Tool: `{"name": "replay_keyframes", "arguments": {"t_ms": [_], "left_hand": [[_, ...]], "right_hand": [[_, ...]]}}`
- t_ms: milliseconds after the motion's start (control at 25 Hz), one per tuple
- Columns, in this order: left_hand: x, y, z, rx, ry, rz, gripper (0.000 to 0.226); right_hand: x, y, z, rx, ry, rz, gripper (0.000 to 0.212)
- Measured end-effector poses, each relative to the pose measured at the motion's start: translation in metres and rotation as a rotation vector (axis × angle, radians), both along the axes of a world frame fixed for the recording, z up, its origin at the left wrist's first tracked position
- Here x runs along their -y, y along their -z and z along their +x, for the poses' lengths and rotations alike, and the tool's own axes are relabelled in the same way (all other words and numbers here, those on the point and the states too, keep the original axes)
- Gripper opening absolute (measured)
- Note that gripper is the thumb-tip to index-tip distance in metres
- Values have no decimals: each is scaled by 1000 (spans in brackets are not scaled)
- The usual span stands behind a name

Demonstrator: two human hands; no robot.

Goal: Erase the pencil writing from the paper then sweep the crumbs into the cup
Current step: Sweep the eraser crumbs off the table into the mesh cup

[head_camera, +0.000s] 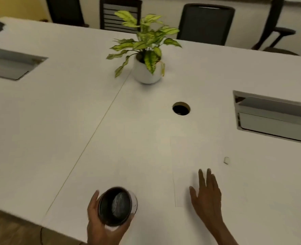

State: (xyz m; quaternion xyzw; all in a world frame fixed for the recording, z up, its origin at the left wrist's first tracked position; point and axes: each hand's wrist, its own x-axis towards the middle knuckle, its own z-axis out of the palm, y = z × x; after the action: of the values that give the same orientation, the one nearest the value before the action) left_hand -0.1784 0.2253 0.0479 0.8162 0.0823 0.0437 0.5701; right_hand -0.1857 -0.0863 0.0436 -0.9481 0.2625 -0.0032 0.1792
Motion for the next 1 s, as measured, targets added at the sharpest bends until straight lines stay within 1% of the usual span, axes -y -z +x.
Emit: {"name": "replay_keyframes", "arguments": {"t_ms": [40,80,120,160,240,360,480,640,800,920,1000], "left_hand": [[15,-20,26,-1,59,-3,132],[26,-21,41,10,77,-35,129],[44,-21,65,-25,164,-18,125],[62,-20,88,-29,197,6,122],[94,-20,126,-37,274,-16,120],[127,-12,172,-66,327,10,118],[146,-2,202,-91,348,31,118],[157,10,222,-110,380,78,120],[163,11,231,-124,384,101,121],[165,8,233,-130,380,135,122],[165,4,235,-147,398,161,126]], "right_hand": [[12,6,1,-96,19,-37,75],[17,9,3,-173,2,-49,77],[21,17,5,-206,11,-42,77],[21,23,7,-255,11,-71,76],[10,31,12,-302,53,-59,77],[-14,32,31,-303,136,-53,86],[-22,28,54,-321,210,9,82],[-17,31,63,-318,202,-9,77],[-14,30,63,-276,196,-46,78],[-12,25,62,-316,192,-5,82],[-13,20,66,-308,181,19,85]]}}
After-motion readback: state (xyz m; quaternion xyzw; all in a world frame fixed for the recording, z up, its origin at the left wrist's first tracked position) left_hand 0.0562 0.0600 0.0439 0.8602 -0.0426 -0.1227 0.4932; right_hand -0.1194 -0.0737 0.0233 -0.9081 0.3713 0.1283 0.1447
